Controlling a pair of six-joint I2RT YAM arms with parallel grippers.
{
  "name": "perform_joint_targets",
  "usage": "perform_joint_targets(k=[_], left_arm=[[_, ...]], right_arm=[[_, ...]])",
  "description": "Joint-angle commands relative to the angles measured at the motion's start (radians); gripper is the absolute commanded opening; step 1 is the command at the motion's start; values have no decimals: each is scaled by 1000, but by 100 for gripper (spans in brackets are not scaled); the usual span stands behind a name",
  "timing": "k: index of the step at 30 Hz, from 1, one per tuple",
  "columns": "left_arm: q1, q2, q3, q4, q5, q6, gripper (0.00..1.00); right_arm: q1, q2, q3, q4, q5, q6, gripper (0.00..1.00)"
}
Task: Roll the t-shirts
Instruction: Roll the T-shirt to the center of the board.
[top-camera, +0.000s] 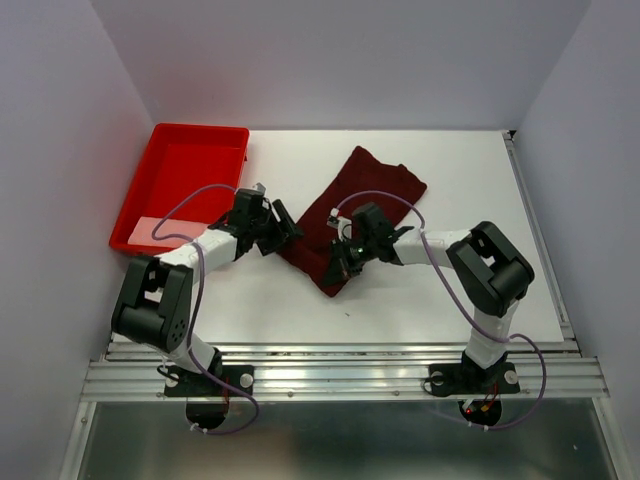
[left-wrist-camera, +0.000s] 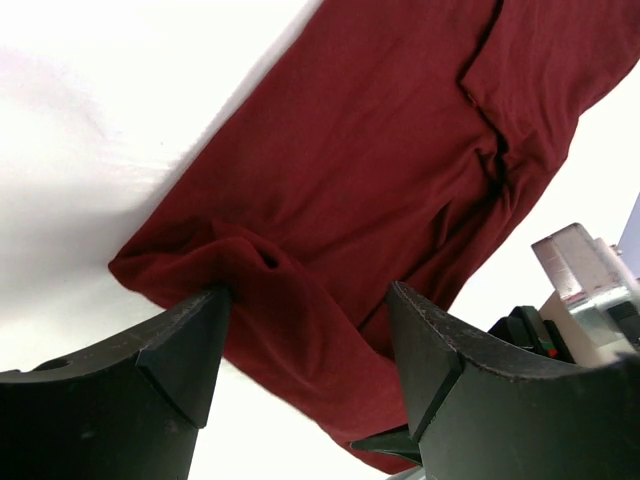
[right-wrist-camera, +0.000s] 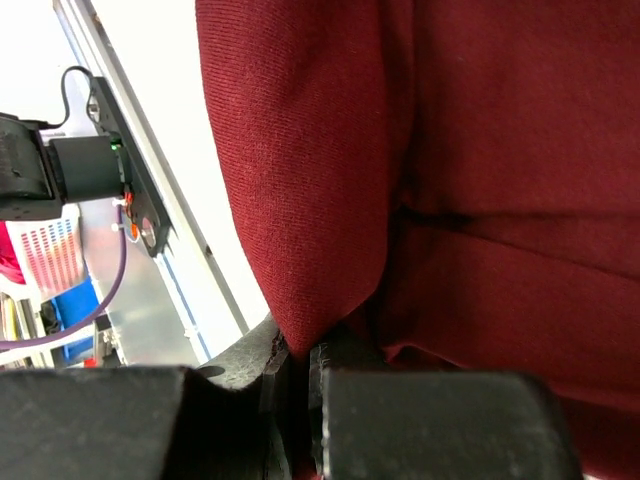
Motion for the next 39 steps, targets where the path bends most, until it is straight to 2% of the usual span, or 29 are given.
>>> perform_joint_targets(k=[1, 3, 6, 11, 12, 19, 27, 30, 32, 34, 35, 36, 37, 38, 39], left_arm=[[4, 20, 50, 64, 15, 12, 74], [2, 37, 54, 74, 20, 11, 73], [2, 62, 57, 87, 25, 9, 73], [2, 94, 61, 91, 16, 20, 73], [4, 104, 61, 91, 12, 25, 72], [4, 111, 51, 71, -21, 37, 71], [4, 83, 48, 55, -44, 34, 71], [4, 89, 57, 42, -47, 37, 70], [4, 95, 59, 41, -46, 37, 70], [4, 101, 59, 36, -50, 38, 70], [4, 101, 59, 35, -52, 38, 70], [4, 101, 58, 35, -55, 38, 70], [4, 103, 56, 35, -55, 35, 70], [4, 103, 54, 35, -55, 35, 70], [4, 103, 54, 35, -55, 35, 70]], right_arm=[[-13, -8, -20, 32, 17, 11, 1], [-13, -11, -24, 32, 34, 16, 3], [-13, -18, -32, 30, 63, 22, 15], [-13, -54, -27, 1, 150, 8, 42], [-22, -61, -27, 1, 164, 7, 53], [-22, -185, -47, -80, 305, 1, 63], [-22, -277, -60, -143, 351, -9, 69], [-22, -337, -60, -167, 397, 0, 79], [-13, -380, -58, -183, 429, -2, 82], [16, -406, -47, -207, 478, -12, 81], [34, -408, -37, -222, 506, -19, 78], [70, -406, -28, -245, 552, -25, 67], [85, -397, -15, -250, 570, -26, 40], [96, -390, -9, -252, 584, -24, 26], [107, -379, -8, -252, 590, -19, 18]])
